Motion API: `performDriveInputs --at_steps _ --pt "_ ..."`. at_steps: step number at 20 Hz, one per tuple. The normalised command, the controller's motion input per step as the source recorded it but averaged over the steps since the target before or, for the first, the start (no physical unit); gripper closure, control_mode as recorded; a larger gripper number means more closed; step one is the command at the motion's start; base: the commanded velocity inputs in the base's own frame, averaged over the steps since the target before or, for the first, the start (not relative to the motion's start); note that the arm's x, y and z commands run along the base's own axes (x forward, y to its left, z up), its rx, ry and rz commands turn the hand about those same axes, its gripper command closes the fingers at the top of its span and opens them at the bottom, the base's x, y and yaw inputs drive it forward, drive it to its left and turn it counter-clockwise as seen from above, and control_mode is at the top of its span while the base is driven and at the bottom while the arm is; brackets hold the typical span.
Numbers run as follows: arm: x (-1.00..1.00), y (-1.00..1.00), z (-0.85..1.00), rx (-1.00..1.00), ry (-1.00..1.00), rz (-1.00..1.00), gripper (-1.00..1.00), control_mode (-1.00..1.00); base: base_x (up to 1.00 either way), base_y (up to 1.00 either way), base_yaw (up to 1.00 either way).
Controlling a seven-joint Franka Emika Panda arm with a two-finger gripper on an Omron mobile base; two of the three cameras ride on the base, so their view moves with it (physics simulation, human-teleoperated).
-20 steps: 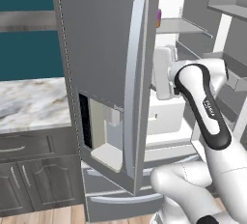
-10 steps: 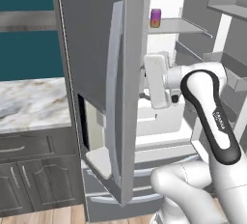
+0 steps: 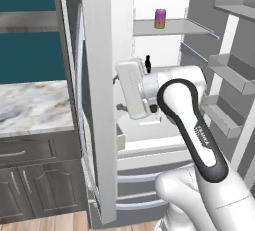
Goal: Open the fridge, grab two sodas, and place both sodas inside the bowl with ice on the dining counter.
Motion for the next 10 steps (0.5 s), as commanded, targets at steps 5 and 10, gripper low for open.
performDriveInputs --at_steps 5,10 --pt "-0.08 1.00 0.00 -0.12 0.00 -0.01 -1.00 -1.00 0.00 0.00 0.00" --pt "-0.15 1.00 0.00 -0.13 0.00 -0.03 -1.00 -1.00 0.00 0.00 0.00"
